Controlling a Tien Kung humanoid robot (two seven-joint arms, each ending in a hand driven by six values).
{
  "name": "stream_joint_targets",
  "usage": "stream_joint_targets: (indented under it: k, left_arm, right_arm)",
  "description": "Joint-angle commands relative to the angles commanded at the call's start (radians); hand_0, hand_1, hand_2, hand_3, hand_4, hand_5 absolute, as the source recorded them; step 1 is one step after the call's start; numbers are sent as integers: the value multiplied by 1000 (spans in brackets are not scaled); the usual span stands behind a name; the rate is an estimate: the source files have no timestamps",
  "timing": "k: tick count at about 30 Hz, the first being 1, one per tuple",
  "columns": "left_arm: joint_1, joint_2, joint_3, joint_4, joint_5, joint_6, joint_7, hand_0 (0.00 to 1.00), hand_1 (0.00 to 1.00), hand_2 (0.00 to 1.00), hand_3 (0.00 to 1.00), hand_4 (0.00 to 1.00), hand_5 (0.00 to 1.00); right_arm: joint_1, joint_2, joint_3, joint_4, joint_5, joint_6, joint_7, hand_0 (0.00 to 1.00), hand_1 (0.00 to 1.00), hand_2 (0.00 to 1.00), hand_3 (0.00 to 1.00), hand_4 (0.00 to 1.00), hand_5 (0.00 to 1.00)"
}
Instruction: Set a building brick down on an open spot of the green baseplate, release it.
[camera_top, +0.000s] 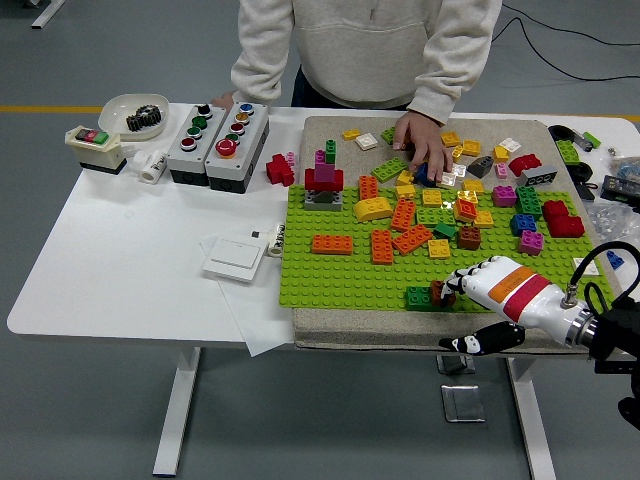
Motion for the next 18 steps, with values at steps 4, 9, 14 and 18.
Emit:
stream_joint_targets:
  k: [4, 9, 14, 18]
  left_arm:
    - [0, 0, -4, 1, 6, -1, 2, 752, 762, 791, 677, 784, 748]
    - [0, 1, -1, 1, 3, 0, -1, 750, 761, 790, 677, 785, 749]
    - [-2, 1, 4, 2, -4, 1, -4, 750, 759, 791, 676, 785, 749]
    - [-3, 1, 5, 2, -7, 2, -5, 750, 760, 791, 676, 785, 749]
  right_arm:
    - [0, 0, 7, 7, 3, -3, 1, 485, 573, 667, 577, 867, 649]
    - [0, -4, 25, 24, 6, -9, 4, 483, 574, 666, 577, 868, 649]
    - [-1, -7, 47, 42, 7, -13, 7, 481, 572, 665, 577, 868, 648]
    - [0, -6, 65, 50, 16, -35, 19, 481, 563, 660, 576, 868, 649]
